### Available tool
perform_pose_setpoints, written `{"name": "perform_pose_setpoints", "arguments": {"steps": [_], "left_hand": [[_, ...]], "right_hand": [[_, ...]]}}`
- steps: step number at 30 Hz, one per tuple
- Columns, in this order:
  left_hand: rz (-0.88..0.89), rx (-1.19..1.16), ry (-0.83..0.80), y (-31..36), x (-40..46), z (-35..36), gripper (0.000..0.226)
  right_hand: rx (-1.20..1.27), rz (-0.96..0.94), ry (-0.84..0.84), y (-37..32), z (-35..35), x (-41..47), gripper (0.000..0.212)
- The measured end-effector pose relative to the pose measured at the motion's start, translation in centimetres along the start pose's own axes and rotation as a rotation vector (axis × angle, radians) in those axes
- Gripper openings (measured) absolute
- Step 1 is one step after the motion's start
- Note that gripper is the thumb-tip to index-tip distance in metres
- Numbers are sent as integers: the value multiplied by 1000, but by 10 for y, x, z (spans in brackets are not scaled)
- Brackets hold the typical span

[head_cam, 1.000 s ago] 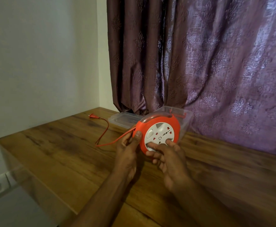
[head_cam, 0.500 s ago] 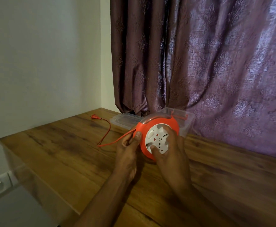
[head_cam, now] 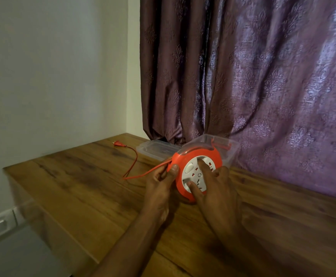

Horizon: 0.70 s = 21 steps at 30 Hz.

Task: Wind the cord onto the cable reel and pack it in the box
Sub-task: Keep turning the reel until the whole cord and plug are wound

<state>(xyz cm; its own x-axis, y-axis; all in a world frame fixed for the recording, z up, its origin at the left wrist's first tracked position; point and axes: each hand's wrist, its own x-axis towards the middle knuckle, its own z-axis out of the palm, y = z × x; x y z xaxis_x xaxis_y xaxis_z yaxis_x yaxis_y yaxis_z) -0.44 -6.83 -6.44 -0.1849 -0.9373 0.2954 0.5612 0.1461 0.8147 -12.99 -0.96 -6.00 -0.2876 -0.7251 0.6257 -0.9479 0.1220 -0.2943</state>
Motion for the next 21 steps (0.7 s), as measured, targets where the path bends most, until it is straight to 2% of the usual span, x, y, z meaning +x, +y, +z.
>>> {"name": "perform_pose_setpoints", "arguments": {"steps": [3, 11, 21], "left_hand": [[28, 48, -51, -1, -1, 2, 16], [148, 151, -55, -2, 0, 5, 31], [174, 126, -57, 0, 7, 17, 25]], "right_hand": [[7, 20, 18, 3, 1, 3, 64], [9, 60, 35, 2, 5, 6, 60], [45, 74, 82, 4, 1, 10, 66]]}}
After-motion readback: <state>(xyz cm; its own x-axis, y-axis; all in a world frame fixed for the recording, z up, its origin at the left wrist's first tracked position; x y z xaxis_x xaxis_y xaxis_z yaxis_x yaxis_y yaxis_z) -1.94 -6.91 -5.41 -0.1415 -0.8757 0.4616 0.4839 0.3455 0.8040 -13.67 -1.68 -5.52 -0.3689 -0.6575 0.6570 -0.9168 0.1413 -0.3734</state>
